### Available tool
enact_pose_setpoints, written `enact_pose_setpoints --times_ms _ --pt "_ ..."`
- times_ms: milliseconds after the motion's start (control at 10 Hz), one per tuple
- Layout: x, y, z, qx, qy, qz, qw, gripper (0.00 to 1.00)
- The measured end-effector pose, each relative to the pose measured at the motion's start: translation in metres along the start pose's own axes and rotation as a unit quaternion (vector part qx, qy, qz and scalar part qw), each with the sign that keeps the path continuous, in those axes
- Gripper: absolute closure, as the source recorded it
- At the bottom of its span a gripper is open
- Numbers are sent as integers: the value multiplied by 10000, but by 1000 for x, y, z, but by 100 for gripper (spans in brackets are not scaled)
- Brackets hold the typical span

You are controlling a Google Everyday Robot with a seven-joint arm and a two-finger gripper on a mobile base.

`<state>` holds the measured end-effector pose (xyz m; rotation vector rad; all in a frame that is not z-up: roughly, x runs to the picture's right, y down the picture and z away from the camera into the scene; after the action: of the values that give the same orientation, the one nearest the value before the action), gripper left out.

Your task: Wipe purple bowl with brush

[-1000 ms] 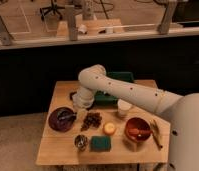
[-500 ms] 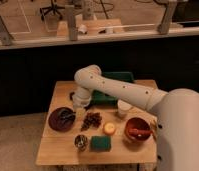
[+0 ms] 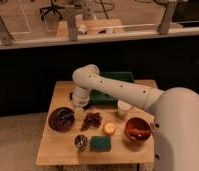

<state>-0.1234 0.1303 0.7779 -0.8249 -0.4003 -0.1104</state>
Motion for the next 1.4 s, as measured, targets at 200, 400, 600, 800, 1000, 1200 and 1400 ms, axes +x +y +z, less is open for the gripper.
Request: enact_pose_setpoints --times_ms 200,400,600,800,1000,1200,1400 --pt "-6 4 0 -26 -15 -87 10000 96" --pt "-12 11 -2 -56 -45 -201 9998 96" --pt "-12 18 -4 -94 -78 -269 9996 96" --pt "-7 25 -5 -125 -73 -303 9994 96" --pt "2 30 -7 -129 -33 -309 9994 96" --pt "15 31 -10 -89 28 -266 9996 96" --pt "24 22 -15 9 59 -223 9997 96"
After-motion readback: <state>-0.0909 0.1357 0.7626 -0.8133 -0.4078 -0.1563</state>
